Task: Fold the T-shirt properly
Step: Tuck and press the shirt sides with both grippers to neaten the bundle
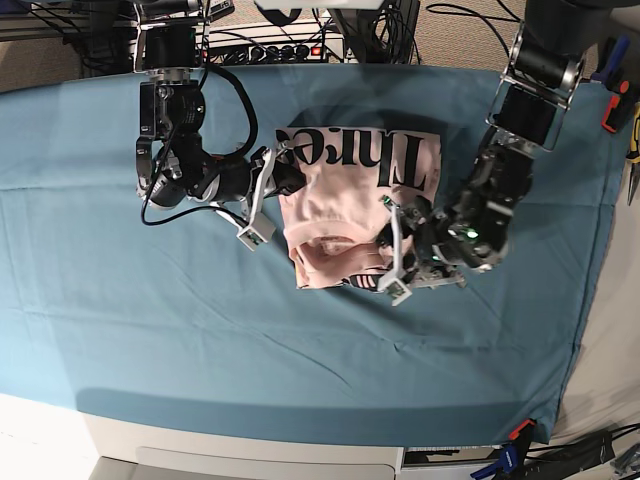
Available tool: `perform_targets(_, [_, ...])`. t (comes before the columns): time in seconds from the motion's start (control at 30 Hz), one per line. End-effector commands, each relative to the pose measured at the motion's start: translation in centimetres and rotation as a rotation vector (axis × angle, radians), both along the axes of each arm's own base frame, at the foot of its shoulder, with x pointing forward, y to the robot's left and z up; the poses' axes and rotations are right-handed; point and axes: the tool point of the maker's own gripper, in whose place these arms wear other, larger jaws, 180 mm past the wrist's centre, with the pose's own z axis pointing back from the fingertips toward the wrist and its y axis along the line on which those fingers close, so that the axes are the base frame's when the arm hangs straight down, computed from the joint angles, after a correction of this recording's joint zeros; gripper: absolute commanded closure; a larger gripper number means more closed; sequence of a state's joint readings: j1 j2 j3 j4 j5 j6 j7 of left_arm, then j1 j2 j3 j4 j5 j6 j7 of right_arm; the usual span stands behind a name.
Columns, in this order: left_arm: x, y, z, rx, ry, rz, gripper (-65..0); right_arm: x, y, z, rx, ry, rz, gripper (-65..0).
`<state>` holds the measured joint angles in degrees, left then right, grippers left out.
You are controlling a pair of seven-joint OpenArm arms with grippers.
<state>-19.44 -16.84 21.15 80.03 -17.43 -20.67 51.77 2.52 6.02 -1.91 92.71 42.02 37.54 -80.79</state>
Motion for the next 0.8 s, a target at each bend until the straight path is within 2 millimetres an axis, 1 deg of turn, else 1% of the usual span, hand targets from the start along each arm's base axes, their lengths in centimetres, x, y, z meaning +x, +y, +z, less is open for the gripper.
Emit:
perform_targets(0.0, [1.1,0.6,0.6,0.054,-0.034,0.008,-32.0,1.0,0.3,1.3,0.027,-0.045,0.000,0.0])
perform_targets(0.07, [1.8,0.6,1.2,0.076,-0.061,0.006,-32.0,1.0,0.3,1.3,0.027,-0.045,0.000,0.0])
perform_targets(0.23, [4.5,1.5,3.7,0.116,-0.138,0.037,-32.0,0.8,0.3,1.2,0.027,-0.041,0.000,0.0])
perform_targets(0.33, [5.8,1.8,5.0,0.124,-0.175,0.056,-32.0,0.5,0.3,0.9,0.026,-0.033,0.000,0.0])
perform_targets(0.5, [6.7,2.0,6.1,0.136,-0.210,0.059,-32.0,0.4,0.3,0.8,0.026,-0.029,0.000,0.0])
perform_targets(0.77, [7.3,2.5,6.6,0.147,-0.238,0.075,-32.0,0.4,0.3,0.8,0.026,-0.029,0.000,0.0])
